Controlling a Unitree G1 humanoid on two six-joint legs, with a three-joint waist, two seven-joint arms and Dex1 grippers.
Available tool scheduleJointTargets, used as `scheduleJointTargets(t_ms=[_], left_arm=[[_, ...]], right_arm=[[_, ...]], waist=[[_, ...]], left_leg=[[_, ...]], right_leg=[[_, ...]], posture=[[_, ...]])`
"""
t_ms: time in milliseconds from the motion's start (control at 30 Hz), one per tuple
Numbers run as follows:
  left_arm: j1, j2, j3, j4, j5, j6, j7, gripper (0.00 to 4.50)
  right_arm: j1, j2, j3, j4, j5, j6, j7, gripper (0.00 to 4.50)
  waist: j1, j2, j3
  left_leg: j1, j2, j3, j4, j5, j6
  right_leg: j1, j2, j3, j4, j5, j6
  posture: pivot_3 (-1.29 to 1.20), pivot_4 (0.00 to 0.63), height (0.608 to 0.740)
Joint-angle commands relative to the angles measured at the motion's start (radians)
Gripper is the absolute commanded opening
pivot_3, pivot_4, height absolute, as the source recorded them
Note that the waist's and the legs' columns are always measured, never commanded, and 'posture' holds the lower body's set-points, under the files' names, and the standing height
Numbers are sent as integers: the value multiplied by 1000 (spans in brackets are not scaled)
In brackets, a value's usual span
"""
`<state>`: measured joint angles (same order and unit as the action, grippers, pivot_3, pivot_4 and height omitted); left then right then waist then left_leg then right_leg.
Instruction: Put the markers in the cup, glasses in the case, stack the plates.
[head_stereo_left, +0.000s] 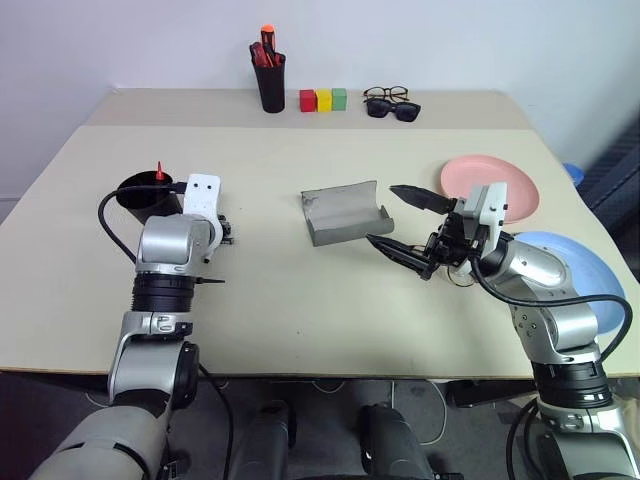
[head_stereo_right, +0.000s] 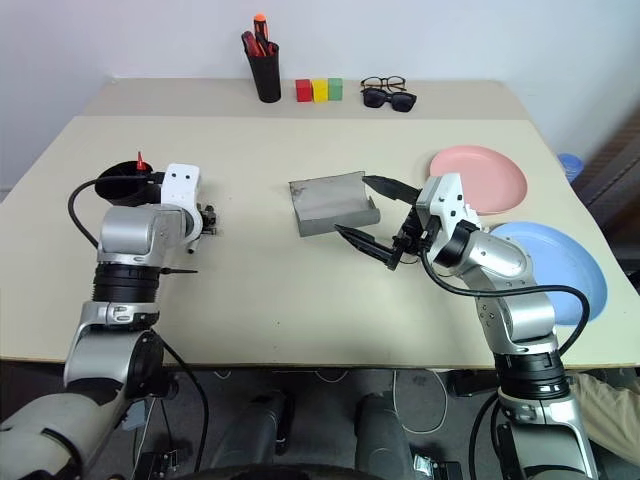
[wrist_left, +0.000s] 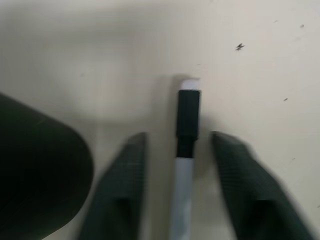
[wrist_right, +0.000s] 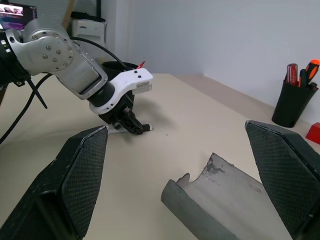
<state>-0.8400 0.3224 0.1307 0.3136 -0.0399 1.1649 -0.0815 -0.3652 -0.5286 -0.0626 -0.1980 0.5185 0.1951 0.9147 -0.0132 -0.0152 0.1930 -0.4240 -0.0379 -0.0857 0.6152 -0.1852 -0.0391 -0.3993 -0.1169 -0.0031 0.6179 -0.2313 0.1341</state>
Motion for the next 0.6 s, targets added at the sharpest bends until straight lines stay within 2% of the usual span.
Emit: scheduleJointTargets(t_ms=[33,267,367,467,600], left_arm=[[-9,3,22,39,-7,-9,5,27],[30,12,-27,-56,-21,-9,-44,27],[81,28,-94,-218,-69,-17,-148,27],[192,113,-290,-582,-91,-103,-291,27],[233,162,-365,-724,-43,-203,-307,27]], right_arm=[[3,-11,-37,-43,11,-22,-2,4500],[14,-13,-42,-41,7,-27,0,4500],[16,-12,-46,-40,4,-29,-3,4500],[14,-15,-53,-42,8,-24,-7,4500],[6,-12,-57,-33,5,-29,-12,4500]], waist=[[-2,0,0],[-1,0,0],[0,0,0],[0,0,0],[5,0,0]], left_leg=[[0,0,0,0,0,0],[1,0,0,-1,0,0],[0,0,0,-1,0,0],[-2,0,1,-2,0,-1],[-4,0,1,-2,0,-1]], right_leg=[[0,0,0,0,0,0],[0,0,0,1,0,0],[0,0,0,0,0,0],[-2,-1,1,-1,0,-1],[-4,-1,1,-2,-1,-3]], posture=[[0,150,739],[0,150,739],[0,150,739],[0,150,739],[0,150,739]])
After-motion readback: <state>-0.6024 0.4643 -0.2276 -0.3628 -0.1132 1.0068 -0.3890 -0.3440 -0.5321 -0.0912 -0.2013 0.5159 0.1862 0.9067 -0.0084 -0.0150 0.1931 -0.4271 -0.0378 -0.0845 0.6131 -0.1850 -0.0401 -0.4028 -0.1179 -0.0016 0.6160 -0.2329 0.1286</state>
